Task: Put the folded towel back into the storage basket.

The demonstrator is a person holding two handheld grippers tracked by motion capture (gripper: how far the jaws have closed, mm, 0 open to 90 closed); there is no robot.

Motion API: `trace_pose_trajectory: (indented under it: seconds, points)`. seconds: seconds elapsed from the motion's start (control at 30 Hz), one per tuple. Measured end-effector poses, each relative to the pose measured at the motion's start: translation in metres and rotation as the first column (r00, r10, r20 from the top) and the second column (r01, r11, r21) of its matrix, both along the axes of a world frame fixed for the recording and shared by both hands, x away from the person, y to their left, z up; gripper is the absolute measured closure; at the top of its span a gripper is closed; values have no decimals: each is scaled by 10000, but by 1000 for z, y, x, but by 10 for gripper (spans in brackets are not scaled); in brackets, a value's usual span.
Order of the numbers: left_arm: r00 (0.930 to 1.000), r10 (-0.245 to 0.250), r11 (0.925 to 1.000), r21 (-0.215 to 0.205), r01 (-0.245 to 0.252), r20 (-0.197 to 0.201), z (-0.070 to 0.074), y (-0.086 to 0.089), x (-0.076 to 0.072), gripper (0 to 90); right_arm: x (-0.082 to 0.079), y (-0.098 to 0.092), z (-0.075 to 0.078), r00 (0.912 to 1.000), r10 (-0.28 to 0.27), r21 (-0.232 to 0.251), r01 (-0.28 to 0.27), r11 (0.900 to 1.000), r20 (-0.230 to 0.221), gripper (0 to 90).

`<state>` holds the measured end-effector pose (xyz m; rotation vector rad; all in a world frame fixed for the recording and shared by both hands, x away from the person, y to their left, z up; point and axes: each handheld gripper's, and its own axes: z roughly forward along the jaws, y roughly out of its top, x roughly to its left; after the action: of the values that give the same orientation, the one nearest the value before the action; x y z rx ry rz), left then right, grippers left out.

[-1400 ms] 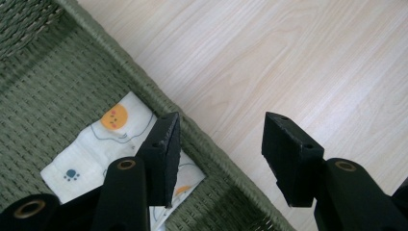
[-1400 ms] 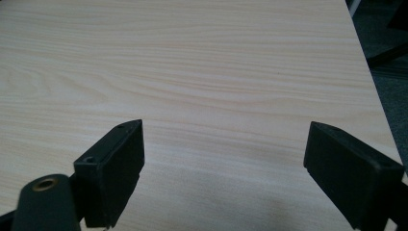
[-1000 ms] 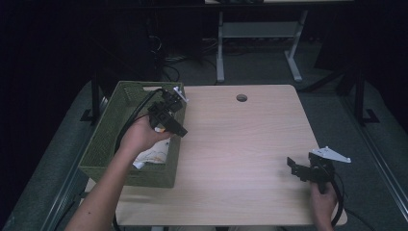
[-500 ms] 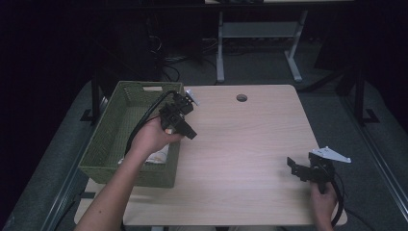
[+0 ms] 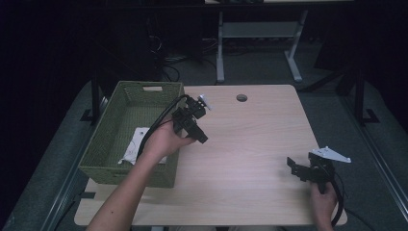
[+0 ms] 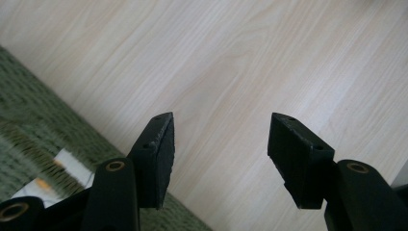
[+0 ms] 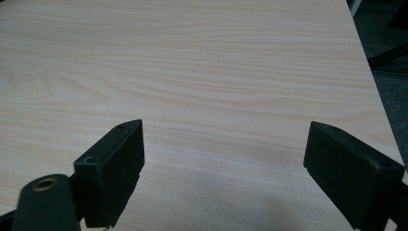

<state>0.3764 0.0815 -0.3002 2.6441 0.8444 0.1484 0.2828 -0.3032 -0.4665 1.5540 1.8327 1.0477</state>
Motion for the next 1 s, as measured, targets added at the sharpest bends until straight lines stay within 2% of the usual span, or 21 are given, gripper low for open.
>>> trace_pose_trajectory:
  seconds: [0.5,0.77,1.0]
  points:
    - [9995,-281,9995,-176,279,-109,-14,-25,-8,412,0,0,0,10000,44,-16,-44,10000,2,137]
    - [9990,-392,9992,-78,390,-221,-22,-33,-10,383,0,0,0,10000,51,-18,-51,10000,14,137]
    - [9986,-408,9990,-199,402,-327,-29,-40,-12,376,0,0,0,10000,56,-34,-56,10000,23,137]
